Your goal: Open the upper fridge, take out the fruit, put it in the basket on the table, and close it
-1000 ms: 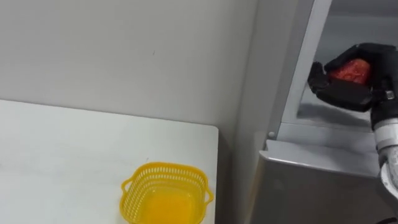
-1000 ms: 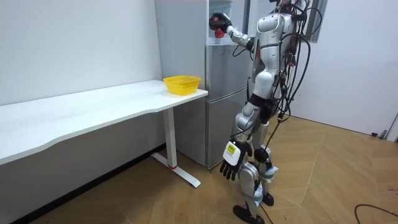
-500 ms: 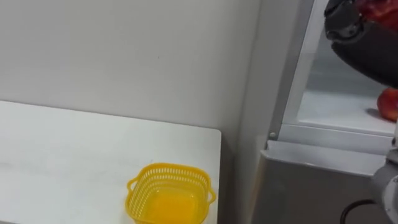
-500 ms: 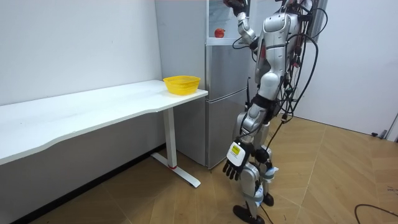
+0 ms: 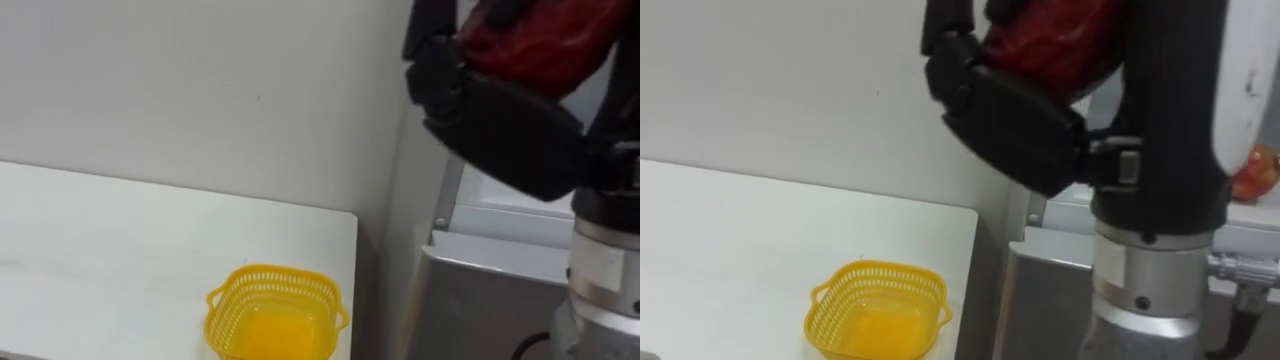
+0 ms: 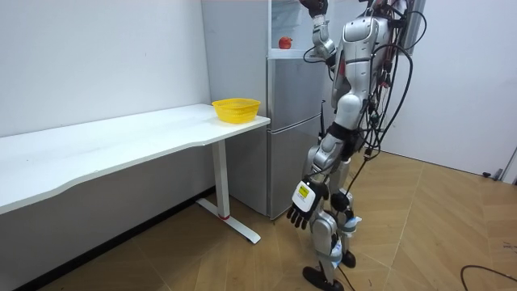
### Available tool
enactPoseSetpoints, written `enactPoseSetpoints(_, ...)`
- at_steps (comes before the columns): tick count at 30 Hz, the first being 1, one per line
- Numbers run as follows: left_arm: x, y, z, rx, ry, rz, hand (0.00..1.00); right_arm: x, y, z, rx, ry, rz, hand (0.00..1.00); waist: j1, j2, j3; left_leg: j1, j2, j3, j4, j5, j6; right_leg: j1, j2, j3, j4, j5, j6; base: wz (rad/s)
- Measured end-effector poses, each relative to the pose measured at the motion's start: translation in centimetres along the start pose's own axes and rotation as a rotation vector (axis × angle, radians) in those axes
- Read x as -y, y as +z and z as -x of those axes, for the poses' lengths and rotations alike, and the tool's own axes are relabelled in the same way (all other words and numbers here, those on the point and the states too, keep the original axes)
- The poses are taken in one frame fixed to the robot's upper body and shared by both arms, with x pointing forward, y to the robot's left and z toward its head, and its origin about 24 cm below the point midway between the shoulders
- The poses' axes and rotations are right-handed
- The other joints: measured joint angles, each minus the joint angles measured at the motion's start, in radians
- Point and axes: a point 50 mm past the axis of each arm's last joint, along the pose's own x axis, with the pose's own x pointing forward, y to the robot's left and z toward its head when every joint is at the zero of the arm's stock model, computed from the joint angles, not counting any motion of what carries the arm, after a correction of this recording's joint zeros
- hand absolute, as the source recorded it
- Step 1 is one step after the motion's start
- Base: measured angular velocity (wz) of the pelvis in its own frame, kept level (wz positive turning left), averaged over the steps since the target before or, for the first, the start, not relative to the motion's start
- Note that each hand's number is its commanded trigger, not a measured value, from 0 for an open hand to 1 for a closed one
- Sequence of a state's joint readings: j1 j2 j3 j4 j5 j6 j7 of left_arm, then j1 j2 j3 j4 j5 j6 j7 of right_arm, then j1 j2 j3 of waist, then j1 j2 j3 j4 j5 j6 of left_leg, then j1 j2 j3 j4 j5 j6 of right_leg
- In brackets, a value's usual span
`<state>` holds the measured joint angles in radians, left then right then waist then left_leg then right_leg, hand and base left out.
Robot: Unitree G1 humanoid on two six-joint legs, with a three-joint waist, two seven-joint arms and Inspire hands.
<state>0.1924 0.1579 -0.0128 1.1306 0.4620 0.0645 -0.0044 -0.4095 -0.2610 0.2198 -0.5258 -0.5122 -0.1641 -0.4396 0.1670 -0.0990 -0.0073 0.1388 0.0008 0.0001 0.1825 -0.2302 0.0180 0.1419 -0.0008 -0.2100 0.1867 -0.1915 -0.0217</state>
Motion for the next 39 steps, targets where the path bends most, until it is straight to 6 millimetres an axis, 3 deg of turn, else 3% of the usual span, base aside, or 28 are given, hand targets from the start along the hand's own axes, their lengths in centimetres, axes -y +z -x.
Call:
enactPoseSetpoints(5,-0.4,0.5,-0.1,0.020,-0.011,-0.042,0.00,-1.6,0.4,0.5,0.012,0.128,-0.035,1.00,0.034,-0.012,0.0069,-0.007,-0.002,-0.015,0.004,0.000,0.000,0.001,-0.002,-0.017,-0.002,0.000,0.000,0.10)
enactPoseSetpoints(8,-0.6,0.6,-0.1,0.026,-0.023,-0.031,0.00,-2.7,-0.8,1.1,-0.027,0.228,-0.021,1.00,0.067,-0.022,0.0121,-0.007,-0.002,-0.016,0.002,0.000,0.000,-0.001,-0.002,-0.016,-0.003,0.000,0.000,0.00)
enactPoseSetpoints(10,-1.0,0.6,-0.1,0.025,-0.026,-0.027,0.00,-3.7,-2.1,2.0,-0.089,0.310,0.003,1.00,0.082,-0.037,0.0181,-0.011,-0.003,-0.033,0.003,0.000,0.000,0.000,-0.003,-0.040,-0.003,0.000,0.000,0.17)
enactPoseSetpoints(13,-1.6,0.2,-0.1,0.011,-0.014,-0.026,0.00,-4.6,-4.4,3.6,-0.186,0.411,0.052,1.00,0.091,-0.059,0.0164,-0.026,-0.007,-0.059,0.012,0.000,-0.001,0.003,-0.005,-0.064,-0.003,0.000,0.000,0.29)
enactPoseSetpoints(16,-1.8,-0.3,-0.1,-0.006,-0.006,-0.005,0.00,-5.1,-7.5,5.7,-0.327,0.494,0.111,1.00,0.131,-0.070,0.0124,-0.025,-0.011,-0.071,0.012,0.001,0.000,0.004,-0.010,-0.072,-0.003,0.000,0.001,0.10)
enactPoseSetpoints(21,-2.2,-1.6,0.1,-0.045,0.008,0.009,0.00,-5.0,-10.7,8.5,-0.490,0.591,0.193,1.00,0.170,-0.085,0.0175,-0.032,-0.015,-0.093,0.012,0.001,0.001,0.004,-0.014,-0.099,-0.003,-0.001,0.001,0.15)
enactPoseSetpoints(26,-2.5,-2.7,0.3,-0.071,0.014,0.023,0.00,-4.6,-13.2,10.8,-0.609,0.665,0.260,1.00,0.171,-0.094,0.0172,-0.040,-0.021,-0.142,0.025,0.002,0.002,0.016,-0.016,-0.123,-0.007,-0.001,0.001,0.27)
enactPoseSetpoints(29,-2.4,-3.2,0.4,-0.083,0.014,0.023,0.00,-4.1,-14.7,11.9,-0.686,0.691,0.286,1.00,0.182,-0.098,0.0154,-0.041,-0.023,-0.144,0.023,0.002,0.001,0.021,-0.017,-0.121,-0.018,-0.002,0.003,0.06)
enactPoseSetpoints(39,-3.6,-4.2,0.6,-0.123,0.031,0.048,0.00,-2.4,-16.3,13.3,-0.826,0.696,0.288,1.00,0.189,-0.127,0.0236,-0.076,-0.032,-0.168,0.047,0.004,-0.001,0.015,-0.031,-0.165,-0.019,-0.005,0.008,0.08)
